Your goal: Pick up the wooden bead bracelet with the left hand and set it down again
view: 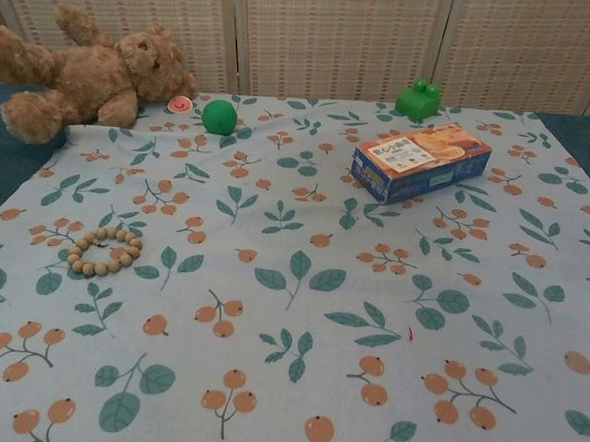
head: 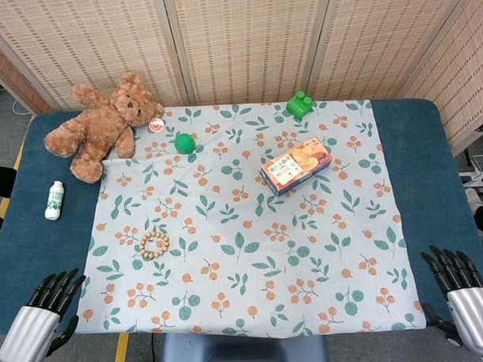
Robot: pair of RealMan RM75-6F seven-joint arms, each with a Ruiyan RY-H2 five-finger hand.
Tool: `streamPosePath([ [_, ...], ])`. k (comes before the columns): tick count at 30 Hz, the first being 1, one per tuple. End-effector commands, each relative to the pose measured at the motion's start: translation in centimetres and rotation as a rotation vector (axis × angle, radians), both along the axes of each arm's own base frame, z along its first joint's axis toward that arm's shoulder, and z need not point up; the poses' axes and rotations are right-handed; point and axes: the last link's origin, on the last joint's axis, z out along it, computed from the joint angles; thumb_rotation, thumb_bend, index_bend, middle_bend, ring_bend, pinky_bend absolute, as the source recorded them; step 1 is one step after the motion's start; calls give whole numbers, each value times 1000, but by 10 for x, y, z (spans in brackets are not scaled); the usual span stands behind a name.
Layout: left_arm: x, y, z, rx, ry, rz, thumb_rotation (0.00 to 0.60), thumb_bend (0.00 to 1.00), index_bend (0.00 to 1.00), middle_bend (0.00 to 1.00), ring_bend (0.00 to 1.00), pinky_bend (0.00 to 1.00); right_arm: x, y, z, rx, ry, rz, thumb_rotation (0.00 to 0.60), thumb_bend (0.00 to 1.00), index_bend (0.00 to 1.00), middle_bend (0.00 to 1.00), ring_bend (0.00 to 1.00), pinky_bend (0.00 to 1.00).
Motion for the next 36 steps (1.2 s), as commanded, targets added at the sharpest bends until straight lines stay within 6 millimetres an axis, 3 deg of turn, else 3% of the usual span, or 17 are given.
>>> streamPosePath([
  [1, 0, -1, 0, 0, -3, -1, 600, 474, 0, 23, 78, 133, 0, 0, -1, 5, 2, 3, 600, 217, 0, 0, 0, 0],
  [7, 11, -3, -24, -92, -6, -71, 600, 498, 0, 44, 79, 127, 0, -2, -1, 5, -11, 8, 600, 217, 0, 0, 0, 0],
  [12, 21, 6, -55, -86, 20, -144, 600, 503, 11, 128, 62, 73, 0, -5, -1, -7, -16, 8, 600, 217, 0, 0, 0, 0],
  [19, 36, 41, -100, -95, 73, -147, 600, 502, 71, 196, 56, 46, -2, -8, -5, -3, 4, -7, 600, 217, 0, 0, 0, 0],
  [22, 41, 58, -113, -92, 36, -126, 600, 493, 153, 243, 69, 46, -1, -9, -6, -9, 7, -8, 600, 217, 0, 0, 0, 0],
  [24, 44, 69, -119, -100, -8, -117, 600, 478, 191, 274, 91, 47, -2, -10, -6, -15, 13, -14, 600, 217, 0, 0, 0, 0],
  [30, 41, 94, -132, -28, 79, -112, 600, 472, 171, 317, 118, 48, -4, -12, -6, -28, 20, -34, 600, 217, 0, 0, 0, 0],
  [36, 34, 108, -147, 1, 150, -57, 600, 471, 261, 289, 117, 47, -8, -17, -10, -20, 39, -64, 600, 217, 0, 0, 0, 0],
])
